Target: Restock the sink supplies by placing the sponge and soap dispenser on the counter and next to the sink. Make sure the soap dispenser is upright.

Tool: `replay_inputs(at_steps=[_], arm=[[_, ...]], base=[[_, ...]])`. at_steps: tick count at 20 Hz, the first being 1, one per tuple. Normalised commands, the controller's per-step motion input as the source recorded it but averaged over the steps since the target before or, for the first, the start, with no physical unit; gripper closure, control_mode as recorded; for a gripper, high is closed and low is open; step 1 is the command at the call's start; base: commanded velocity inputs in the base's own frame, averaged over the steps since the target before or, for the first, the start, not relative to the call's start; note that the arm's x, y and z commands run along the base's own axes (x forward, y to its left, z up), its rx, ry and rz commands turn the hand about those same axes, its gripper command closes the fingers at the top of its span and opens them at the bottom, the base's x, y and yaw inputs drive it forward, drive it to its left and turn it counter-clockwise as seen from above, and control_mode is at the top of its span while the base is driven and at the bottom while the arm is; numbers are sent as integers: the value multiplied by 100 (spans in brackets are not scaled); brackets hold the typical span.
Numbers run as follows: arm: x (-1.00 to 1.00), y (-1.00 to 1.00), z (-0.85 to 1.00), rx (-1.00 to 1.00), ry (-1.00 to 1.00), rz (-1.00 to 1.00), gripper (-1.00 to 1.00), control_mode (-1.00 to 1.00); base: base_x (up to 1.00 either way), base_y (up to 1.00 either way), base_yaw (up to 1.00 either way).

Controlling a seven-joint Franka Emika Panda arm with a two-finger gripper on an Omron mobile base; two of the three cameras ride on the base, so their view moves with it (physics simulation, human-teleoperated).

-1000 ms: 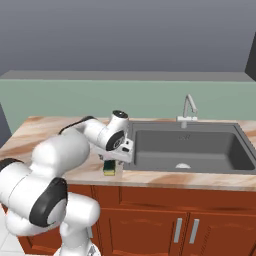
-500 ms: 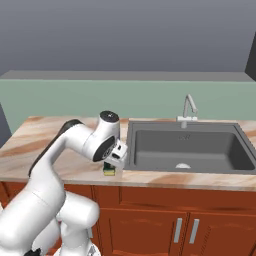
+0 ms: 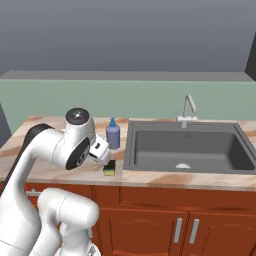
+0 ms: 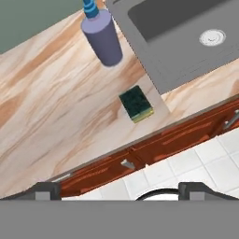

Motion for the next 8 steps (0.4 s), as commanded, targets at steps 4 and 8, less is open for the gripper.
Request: replay_inputs(at_steps=[4,8], arm=[[0,17,8,-2,0,0,-100,-100],[0,0,0,0,0,0,-100,-100]], base=[[0,0,0],[0,0,0]])
